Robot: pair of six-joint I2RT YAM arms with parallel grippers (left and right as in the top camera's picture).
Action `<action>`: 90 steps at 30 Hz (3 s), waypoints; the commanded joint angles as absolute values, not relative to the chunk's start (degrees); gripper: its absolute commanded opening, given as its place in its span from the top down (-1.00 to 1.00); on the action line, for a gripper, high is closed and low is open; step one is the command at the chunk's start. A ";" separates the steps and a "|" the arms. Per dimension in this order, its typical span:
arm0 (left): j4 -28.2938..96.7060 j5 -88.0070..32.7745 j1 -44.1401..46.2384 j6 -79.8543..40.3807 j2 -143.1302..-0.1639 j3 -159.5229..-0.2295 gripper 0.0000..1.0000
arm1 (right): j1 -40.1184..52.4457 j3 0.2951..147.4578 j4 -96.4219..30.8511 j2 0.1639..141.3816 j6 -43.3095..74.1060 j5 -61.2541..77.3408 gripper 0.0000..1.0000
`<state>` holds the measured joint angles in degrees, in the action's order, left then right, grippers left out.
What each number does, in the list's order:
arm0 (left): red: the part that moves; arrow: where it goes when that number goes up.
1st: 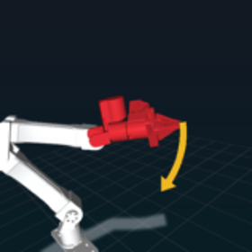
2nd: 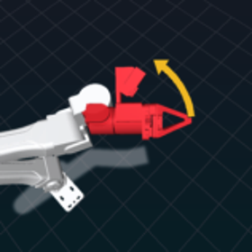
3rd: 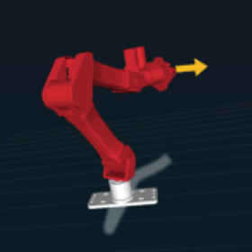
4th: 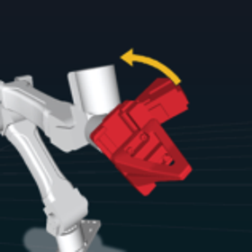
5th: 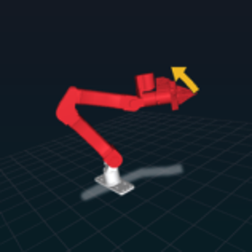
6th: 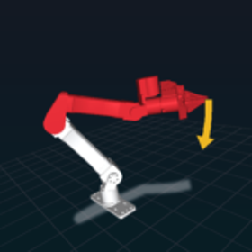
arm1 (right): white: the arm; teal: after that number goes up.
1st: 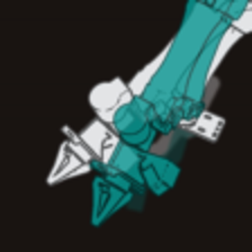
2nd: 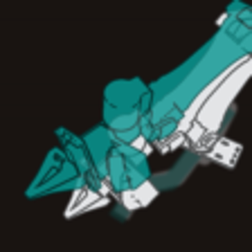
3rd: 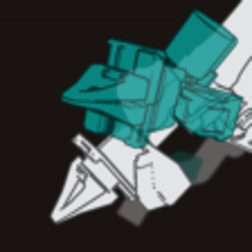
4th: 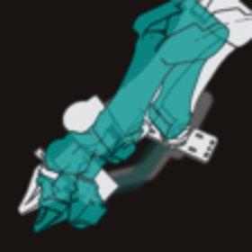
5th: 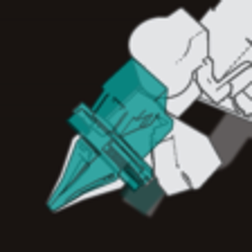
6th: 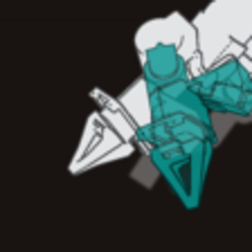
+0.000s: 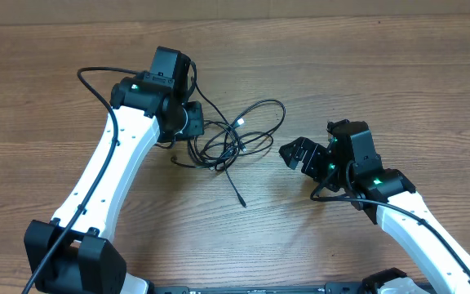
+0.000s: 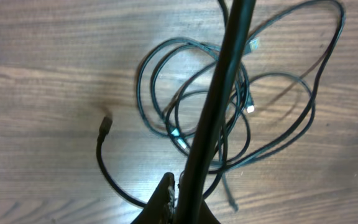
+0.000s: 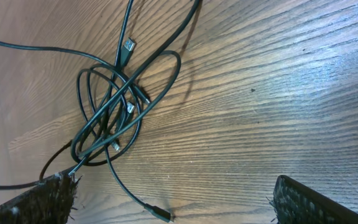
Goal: Untangle cables
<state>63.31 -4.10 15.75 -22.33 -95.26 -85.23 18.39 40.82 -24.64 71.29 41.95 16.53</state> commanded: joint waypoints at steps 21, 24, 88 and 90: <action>66.46 3.09 15.99 -26.09 -75.48 -86.02 0.91 | 18.24 41.32 -24.38 70.19 41.69 16.29 -1.00; 64.27 -3.20 16.14 -21.69 -74.17 -86.02 0.92 | 18.26 41.32 -24.38 70.19 41.71 16.29 -1.00; 34.46 -40.56 -4.25 -16.62 -61.36 -90.28 0.91 | 18.48 41.32 -5.23 86.17 55.99 -20.45 -0.84; 35.18 -40.53 -6.55 -16.78 -61.39 -90.28 0.92 | 15.97 41.34 -4.58 86.08 50.87 -13.67 -0.87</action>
<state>34.81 -39.88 -3.77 -14.85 -62.17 -88.53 18.24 40.82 -5.15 86.37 54.96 -19.42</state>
